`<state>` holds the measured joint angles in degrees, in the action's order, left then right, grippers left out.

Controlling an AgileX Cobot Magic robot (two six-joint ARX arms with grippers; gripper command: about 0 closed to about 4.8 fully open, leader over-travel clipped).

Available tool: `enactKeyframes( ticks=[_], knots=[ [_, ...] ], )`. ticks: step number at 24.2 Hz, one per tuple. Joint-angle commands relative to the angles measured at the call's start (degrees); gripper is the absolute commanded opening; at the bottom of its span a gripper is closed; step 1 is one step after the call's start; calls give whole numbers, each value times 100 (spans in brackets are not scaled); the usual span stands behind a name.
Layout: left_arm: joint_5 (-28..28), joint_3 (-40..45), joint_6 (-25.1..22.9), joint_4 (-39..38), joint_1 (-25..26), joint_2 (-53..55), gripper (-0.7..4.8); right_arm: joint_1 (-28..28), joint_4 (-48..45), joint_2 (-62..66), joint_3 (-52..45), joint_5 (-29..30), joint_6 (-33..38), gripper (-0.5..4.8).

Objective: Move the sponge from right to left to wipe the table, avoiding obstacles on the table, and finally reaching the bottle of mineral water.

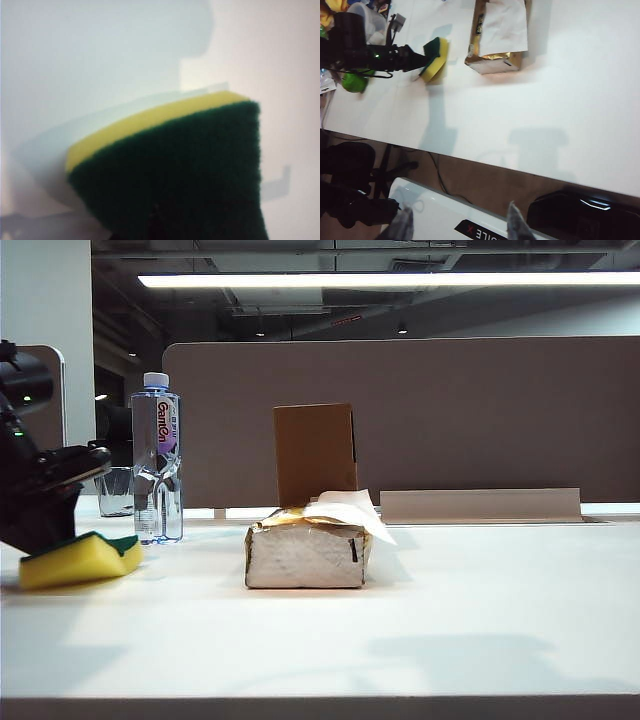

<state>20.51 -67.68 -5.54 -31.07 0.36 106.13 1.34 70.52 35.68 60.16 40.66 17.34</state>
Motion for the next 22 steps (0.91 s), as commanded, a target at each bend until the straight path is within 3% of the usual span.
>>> enactKeyframes(
  ticks=[1, 15, 22],
  knots=[
    [-376, -400, 4, 208, 9, 452, -5, 0, -319, -7, 17, 304, 138, 242],
    [-400, -1626, 22, 13, 11, 1137, -5, 0, -435, -7, 17, 317, 240, 242],
    [-472, -1834, 20, -87, 11, 1211, -5, -2, -431, -9, 17, 319, 260, 242]
  ],
)
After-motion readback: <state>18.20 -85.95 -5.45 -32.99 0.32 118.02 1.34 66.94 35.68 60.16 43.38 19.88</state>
